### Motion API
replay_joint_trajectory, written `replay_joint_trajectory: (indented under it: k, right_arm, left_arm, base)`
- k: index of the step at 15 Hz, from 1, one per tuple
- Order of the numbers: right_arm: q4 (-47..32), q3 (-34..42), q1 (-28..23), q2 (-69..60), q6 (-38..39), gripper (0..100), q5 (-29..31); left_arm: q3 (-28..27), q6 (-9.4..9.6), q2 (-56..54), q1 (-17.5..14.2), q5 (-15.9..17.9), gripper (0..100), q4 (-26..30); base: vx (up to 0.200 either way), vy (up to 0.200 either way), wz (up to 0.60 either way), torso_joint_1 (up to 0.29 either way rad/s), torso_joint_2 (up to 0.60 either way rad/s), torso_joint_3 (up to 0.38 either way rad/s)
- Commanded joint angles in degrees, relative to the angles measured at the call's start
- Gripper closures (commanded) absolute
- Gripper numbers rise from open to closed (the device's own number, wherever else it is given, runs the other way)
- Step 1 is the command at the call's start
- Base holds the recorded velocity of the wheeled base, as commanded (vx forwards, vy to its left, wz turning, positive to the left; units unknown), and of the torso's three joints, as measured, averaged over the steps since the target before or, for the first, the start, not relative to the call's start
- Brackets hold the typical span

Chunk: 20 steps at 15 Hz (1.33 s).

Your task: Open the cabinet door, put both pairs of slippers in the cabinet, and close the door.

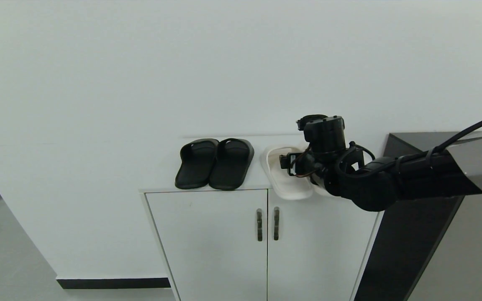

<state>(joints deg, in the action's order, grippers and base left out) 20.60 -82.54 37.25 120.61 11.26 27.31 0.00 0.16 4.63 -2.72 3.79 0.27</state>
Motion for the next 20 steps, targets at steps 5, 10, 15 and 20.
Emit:
replay_joint_trajectory:
  k: [5, 10, 15, 20]
  right_arm:
    - [-0.39, -8.51, -3.33, 7.09, -2.04, 0, -0.41]
    - [-1.71, -11.32, -2.54, 6.65, -2.04, 100, -0.59]
    - [-1.71, 0.89, 1.51, -6.53, -1.24, 100, -4.46]
    - [5.77, 29.10, 8.10, -27.36, 1.13, 100, -13.33]
  left_arm:
    - [0.00, -0.07, 0.03, -0.01, -0.01, 100, 0.00]
    - [0.00, -0.07, 0.03, -0.01, -0.01, 100, 0.00]
    - [0.00, 0.02, 0.11, -0.01, -0.01, 100, 0.00]
    - [0.00, 0.02, 0.03, 1.66, -0.01, 100, 0.00]
  base:
    - [0.000, 0.000, 0.00, 0.000, 0.00, 0.000]
    - [0.000, 0.000, 0.00, 0.000, 0.00, 0.000]
    - [0.000, 0.000, 0.00, 0.000, 0.00, 0.000]
    - [0.000, 0.000, 0.00, 0.000, 0.00, 0.000]
